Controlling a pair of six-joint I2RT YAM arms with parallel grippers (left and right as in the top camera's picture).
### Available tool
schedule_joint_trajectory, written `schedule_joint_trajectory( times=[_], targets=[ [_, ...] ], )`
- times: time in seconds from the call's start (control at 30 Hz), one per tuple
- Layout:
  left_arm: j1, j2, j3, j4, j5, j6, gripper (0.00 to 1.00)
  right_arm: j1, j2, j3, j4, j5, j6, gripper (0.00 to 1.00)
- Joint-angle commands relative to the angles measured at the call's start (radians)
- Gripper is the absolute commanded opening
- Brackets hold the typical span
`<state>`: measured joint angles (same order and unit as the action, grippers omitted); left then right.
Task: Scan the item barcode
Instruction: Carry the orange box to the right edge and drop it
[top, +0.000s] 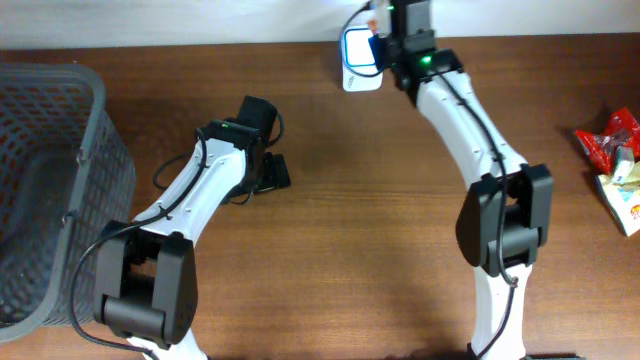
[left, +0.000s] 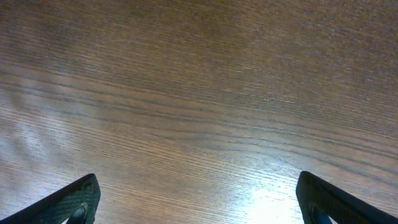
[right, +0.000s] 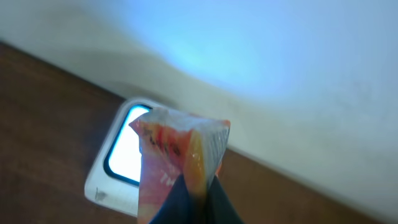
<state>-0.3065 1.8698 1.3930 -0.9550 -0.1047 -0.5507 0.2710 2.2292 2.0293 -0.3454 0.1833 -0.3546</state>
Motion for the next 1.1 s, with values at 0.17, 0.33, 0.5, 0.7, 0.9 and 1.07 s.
schedule_joint_trajectory(
  times=[0.17, 0.33, 0.5, 0.7, 0.9, 1.07],
  targets=[
    [0.000, -0.020, -0.003, 0.000, -0.005, -0.006, 0.99, 0.029, 0.115, 0.018, 0.166, 0.102, -0.443, 0.04],
    [0.000, -0.020, -0.003, 0.000, -0.005, -0.006, 0.99, 0.029, 0.138, 0.018, 0.214, 0.098, -0.442, 0.04],
    [0.000, -0.020, -0.003, 0.000, -0.005, -0.006, 0.99, 0.029, 0.138, 0.018, 0.208, 0.120, -0.395, 0.04],
    [0.000, -0.020, -0.003, 0.000, -0.005, -0.006, 0.99, -0.081, 0.110, 0.018, 0.150, 0.488, 0.153, 0.04],
    [0.000, -0.020, -0.003, 0.000, -0.005, -0.006, 0.99, -0.404, -0.002, 0.018, -0.333, 0.464, 0.745, 0.04],
    [0.000, -0.020, -0.003, 0.000, -0.005, -0.006, 0.99, -0.732, 0.000, 0.018, -0.558, 0.164, 0.846, 0.04]
  ],
)
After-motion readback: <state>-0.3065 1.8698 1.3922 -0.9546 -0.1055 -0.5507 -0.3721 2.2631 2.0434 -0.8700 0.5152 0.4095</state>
